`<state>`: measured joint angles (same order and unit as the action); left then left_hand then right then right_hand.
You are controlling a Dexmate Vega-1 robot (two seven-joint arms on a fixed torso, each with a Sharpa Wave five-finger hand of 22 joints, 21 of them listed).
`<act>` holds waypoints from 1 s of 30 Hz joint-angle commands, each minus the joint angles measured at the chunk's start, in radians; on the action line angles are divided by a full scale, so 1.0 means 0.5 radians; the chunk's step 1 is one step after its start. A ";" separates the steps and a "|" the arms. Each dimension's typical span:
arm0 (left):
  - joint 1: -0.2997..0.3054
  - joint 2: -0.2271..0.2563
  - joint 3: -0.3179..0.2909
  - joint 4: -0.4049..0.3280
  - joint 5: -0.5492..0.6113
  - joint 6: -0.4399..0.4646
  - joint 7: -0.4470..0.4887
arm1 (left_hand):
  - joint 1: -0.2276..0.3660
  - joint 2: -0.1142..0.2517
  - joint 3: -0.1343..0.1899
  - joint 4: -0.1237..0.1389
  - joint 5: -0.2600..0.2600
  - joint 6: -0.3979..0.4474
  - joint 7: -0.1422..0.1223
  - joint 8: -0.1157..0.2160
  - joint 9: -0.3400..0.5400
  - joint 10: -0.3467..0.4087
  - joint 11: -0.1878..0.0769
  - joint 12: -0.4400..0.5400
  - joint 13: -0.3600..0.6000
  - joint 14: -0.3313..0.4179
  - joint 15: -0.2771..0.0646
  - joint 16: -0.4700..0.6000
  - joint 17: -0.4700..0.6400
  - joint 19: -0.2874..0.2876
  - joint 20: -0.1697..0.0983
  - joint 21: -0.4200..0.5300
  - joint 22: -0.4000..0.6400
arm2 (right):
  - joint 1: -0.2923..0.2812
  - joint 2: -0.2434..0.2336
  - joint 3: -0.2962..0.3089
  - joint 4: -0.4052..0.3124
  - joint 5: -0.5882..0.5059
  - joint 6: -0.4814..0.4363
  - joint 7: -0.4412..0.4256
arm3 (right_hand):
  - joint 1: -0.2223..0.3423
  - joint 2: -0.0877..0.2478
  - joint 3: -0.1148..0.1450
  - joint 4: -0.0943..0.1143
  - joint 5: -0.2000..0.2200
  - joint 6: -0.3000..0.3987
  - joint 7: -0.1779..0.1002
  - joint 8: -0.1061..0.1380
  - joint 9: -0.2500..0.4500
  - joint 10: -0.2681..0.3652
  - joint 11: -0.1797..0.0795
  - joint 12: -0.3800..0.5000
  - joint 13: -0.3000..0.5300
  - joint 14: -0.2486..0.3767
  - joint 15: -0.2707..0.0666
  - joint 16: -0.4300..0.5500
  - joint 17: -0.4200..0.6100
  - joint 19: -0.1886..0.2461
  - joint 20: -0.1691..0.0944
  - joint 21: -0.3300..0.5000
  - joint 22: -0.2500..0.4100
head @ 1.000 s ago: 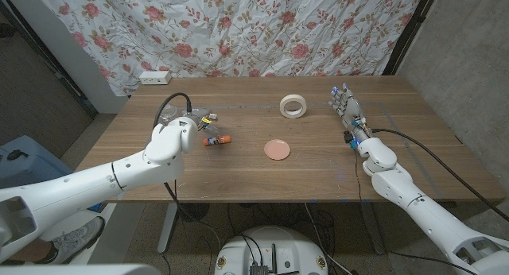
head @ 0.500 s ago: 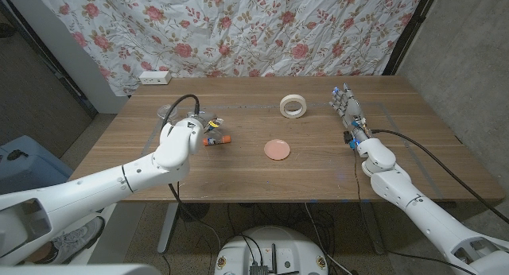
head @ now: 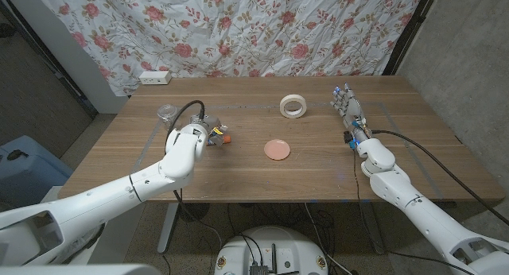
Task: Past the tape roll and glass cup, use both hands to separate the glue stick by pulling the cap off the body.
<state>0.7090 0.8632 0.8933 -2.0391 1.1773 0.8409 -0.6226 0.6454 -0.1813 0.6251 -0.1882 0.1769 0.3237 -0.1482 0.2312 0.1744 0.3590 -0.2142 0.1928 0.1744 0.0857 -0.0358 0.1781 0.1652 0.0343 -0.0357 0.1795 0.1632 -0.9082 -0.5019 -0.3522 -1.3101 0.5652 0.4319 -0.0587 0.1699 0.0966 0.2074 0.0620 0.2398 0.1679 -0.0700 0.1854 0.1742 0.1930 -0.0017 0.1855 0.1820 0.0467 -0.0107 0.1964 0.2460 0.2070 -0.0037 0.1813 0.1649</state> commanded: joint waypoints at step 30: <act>0.252 -0.258 -0.263 0.179 0.288 -0.201 0.048 | 0.209 0.033 -0.162 0.019 -0.010 0.296 -0.084 0.078 0.010 0.465 0.001 0.039 0.006 0.219 -0.177 0.032 0.002 0.135 -0.029 0.021 0.005 | 0.001 0.022 -0.006 0.007 -0.007 -0.003 -0.022 | -0.020 0.022 0.020 -0.007 -0.014 0.017 -0.006 0.007 0.005 0.013 -0.004 0.013 0.006 -0.003 0.018 0.014 -0.012 0.016 0.017 0.012 0.004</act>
<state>0.8184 0.7503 0.7803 -1.9622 1.3102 0.7552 -0.6272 0.7338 -0.1646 0.5521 -0.1789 0.1737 0.4531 -0.1838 0.2632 0.1743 0.5704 -0.2143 0.2044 0.1743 0.1797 -0.0393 0.1897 0.1627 0.0864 -0.0375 0.1862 0.1632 -0.9162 -0.4971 -0.3508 -1.3192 0.5625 0.4298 -0.0711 0.1646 0.1017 0.2101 0.0593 0.2347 0.1677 -0.0699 0.1853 0.1741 0.1929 -0.0018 0.1855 0.1820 0.0429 -0.0069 0.1970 0.2374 0.2106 0.0000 0.1813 0.1649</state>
